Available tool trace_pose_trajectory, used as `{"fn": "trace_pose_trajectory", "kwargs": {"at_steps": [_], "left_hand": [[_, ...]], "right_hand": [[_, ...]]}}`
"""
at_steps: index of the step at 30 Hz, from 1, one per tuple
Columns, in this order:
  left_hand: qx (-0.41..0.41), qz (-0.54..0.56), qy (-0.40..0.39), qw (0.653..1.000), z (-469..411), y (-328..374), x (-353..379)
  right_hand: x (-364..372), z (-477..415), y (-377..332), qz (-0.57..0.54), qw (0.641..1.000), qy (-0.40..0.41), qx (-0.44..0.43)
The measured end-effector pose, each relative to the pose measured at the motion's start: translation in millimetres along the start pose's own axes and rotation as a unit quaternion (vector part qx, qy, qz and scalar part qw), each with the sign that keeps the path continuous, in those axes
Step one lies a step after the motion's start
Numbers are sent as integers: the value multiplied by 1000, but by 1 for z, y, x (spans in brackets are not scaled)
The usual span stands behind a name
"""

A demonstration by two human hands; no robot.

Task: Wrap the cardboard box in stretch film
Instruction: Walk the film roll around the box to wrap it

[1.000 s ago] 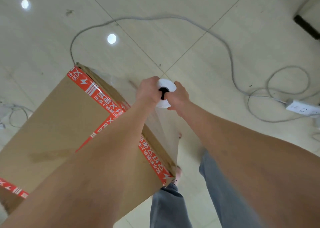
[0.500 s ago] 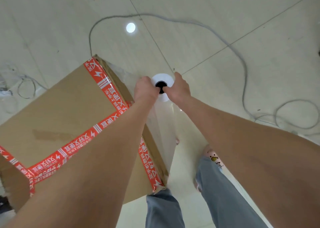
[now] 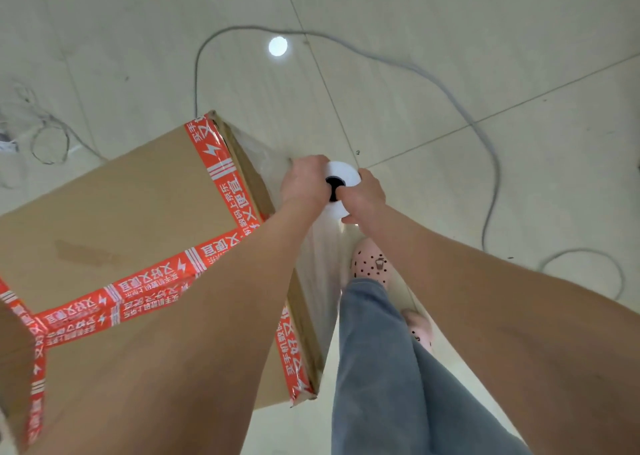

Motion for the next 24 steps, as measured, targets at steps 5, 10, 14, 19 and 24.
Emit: {"fn": "trace_pose_trajectory", "kwargs": {"at_steps": [5,10,14,19,24], "left_hand": [[-12,7,9,1000,-9,-6,-12],[-32,-10,4,999,-22,-17,-18],[-15,-17,3,1000,-37,-17,-22],[23,-53,-20,998,-50,-11,-22],[77,-90,-39,992,-64,-6,-24]], "right_hand": [[4,-8,-23,55,998,17,-36],[10,-9,-51,153,980,31,-125],[13,-8,-64,178,969,62,-162],[25,-14,-42,24,999,22,43],[34,-20,-57,71,997,10,26]]}}
Point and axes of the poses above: each hand's wrist, its own z-axis away from the middle knuckle, its own x-axis out of the palm, y = z × x, the point moved 7 cm from there along -z, towards the middle knuckle, and after that the axes turned 10 degrees about y, right-handed, at the moved point
